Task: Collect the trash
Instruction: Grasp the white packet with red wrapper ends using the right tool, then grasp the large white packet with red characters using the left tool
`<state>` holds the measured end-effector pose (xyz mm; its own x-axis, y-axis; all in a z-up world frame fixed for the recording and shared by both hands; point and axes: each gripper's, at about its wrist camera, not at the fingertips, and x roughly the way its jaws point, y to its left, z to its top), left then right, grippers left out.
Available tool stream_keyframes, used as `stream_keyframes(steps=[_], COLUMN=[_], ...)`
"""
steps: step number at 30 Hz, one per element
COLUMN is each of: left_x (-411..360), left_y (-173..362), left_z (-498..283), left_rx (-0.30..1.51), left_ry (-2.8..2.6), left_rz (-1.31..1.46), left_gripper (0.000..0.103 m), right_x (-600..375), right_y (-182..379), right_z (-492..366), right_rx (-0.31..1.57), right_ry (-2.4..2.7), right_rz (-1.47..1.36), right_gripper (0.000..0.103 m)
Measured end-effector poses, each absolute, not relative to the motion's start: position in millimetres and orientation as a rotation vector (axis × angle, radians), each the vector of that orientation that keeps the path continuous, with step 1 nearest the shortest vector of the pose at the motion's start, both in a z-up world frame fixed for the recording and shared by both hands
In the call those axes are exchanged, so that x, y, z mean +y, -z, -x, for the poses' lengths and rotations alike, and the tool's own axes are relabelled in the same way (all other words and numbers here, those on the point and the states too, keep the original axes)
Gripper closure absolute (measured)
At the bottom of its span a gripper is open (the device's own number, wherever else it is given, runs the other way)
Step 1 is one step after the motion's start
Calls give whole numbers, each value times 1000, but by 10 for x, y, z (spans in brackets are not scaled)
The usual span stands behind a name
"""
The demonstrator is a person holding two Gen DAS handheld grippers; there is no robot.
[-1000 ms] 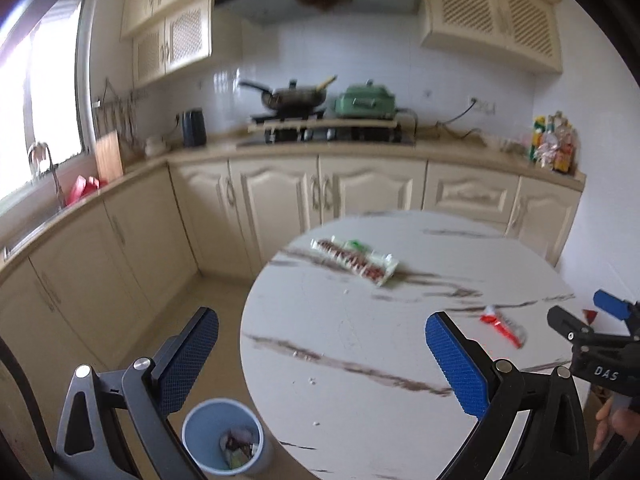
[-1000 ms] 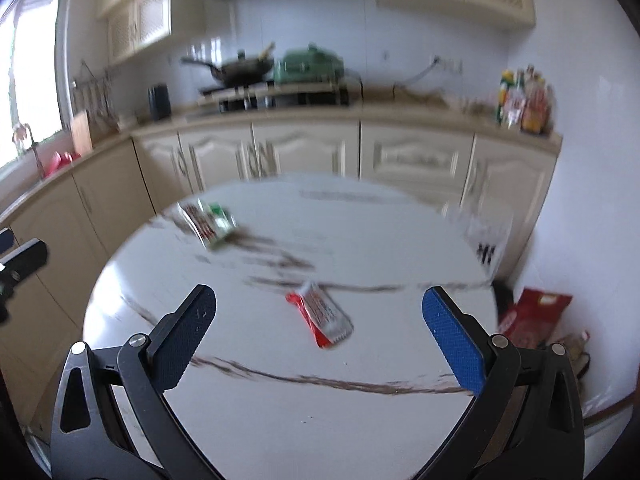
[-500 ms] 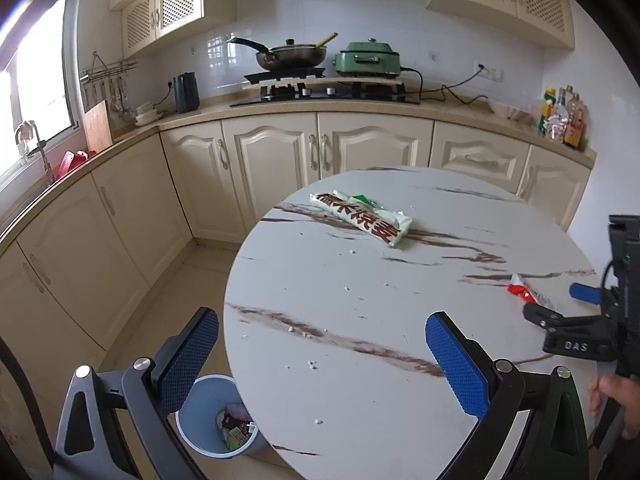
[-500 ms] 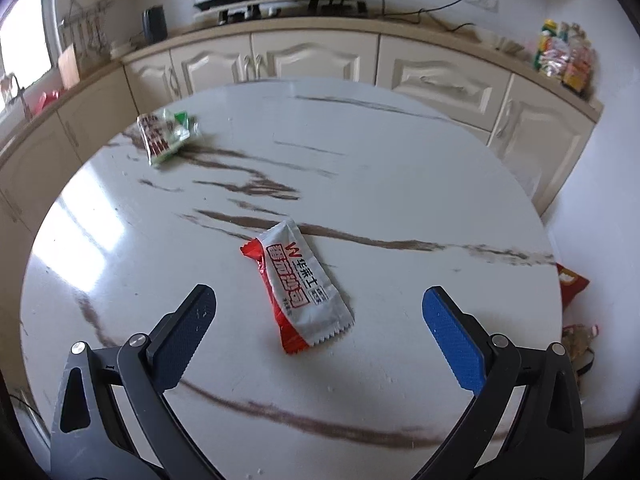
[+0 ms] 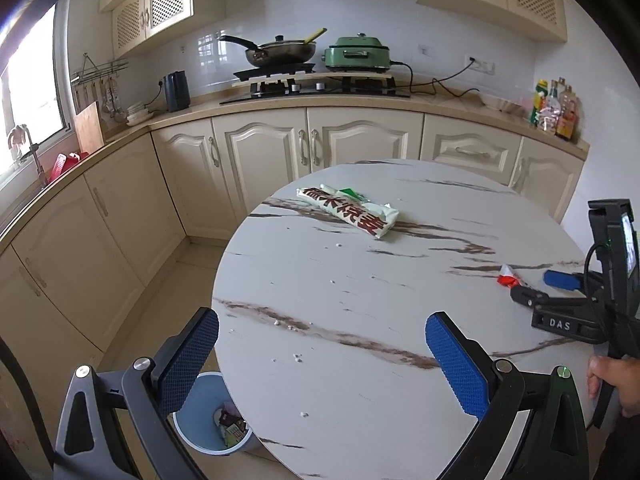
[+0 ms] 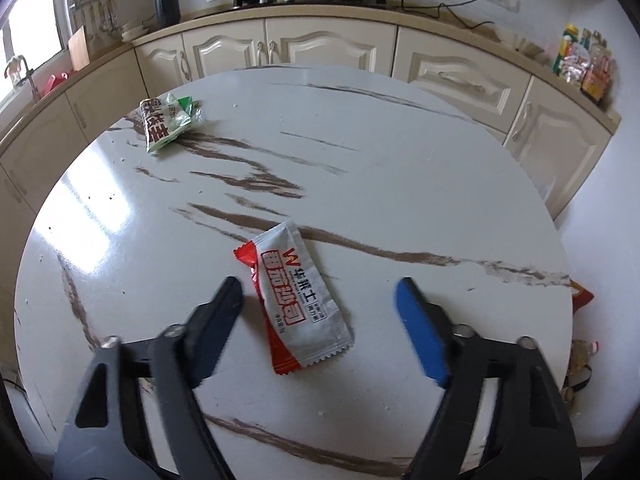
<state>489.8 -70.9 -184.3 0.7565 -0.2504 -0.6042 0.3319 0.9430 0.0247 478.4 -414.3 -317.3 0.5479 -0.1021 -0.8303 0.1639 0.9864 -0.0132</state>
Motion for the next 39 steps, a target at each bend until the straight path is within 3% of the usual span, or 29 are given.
stream_keyframes(steps=[1,3,11,23,32,39], left_x=[-702,-697,-788,-1007,-1250,-1345], left_y=[1834,1826,1779,1634,2064,2251], left_z=[-4883,-4869,-4886,-5833,-7119,-7700], left_rx=[637,635,637,762,1022,1105], left_ry=[319,321,346,416,321,264], left_rz=[-134,-134,-143,0,49,86], left_gripper=[1,1,1,1,1,1], right_x=[-4135,-4100,-3994,-3871,-3907,-3975], right_y=[3163,3144,3122,2365,2705,2979], right_z=[-4776,-4780,-4812,-5326,-6149,-6639], right_rx=[975,971,979,819,895,938], right_ry=[149,129,63,-40,-75,-60], right_rz=[-64,-54,-34,-3,-72,-130], right_gripper=[46,71,89,91,91,91])
